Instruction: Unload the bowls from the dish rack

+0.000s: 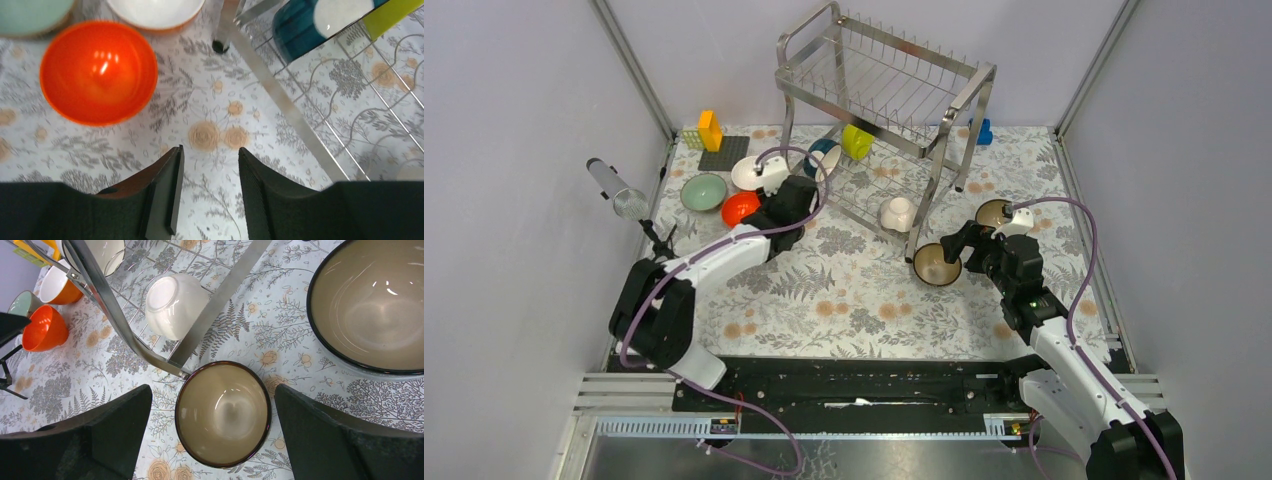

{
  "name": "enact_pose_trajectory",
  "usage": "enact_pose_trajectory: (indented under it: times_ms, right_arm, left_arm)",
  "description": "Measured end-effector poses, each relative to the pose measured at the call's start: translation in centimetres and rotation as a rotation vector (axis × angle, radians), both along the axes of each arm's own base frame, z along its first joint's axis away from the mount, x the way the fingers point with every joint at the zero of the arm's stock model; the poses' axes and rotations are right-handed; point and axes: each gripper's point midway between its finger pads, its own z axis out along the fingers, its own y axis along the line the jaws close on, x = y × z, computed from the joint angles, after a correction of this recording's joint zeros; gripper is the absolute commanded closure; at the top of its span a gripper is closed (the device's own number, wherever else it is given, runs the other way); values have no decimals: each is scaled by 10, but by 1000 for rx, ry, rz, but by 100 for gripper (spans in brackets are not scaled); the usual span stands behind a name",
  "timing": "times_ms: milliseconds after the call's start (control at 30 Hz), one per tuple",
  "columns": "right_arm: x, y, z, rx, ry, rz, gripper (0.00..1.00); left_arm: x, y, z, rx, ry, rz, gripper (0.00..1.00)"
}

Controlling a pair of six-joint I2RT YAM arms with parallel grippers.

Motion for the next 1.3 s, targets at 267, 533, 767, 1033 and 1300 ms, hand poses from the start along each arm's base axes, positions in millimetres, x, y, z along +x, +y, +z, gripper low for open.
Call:
enact_pose_trajectory:
  times_ms: [267,533,767,1033,1300]
  right_arm:
    - [0,0,0,0,-1,0,1]
    - [0,0,0,1,-1,0,1]
    - [1,0,-2,-1,5,0,1]
    - [3,1,-1,0,-1,0,1]
    - [3,1,-3,-1,6,0,1]
  left_arm:
    - [21,-18,7,266,-45,-117,45]
    - [53,-30,10,438,-10,-191,47]
    - [77,-40,-5,570,92,-245,46]
    - [91,-48,-18,662,177,-272,37]
    - [102,-42,-5,835,172,-208,38]
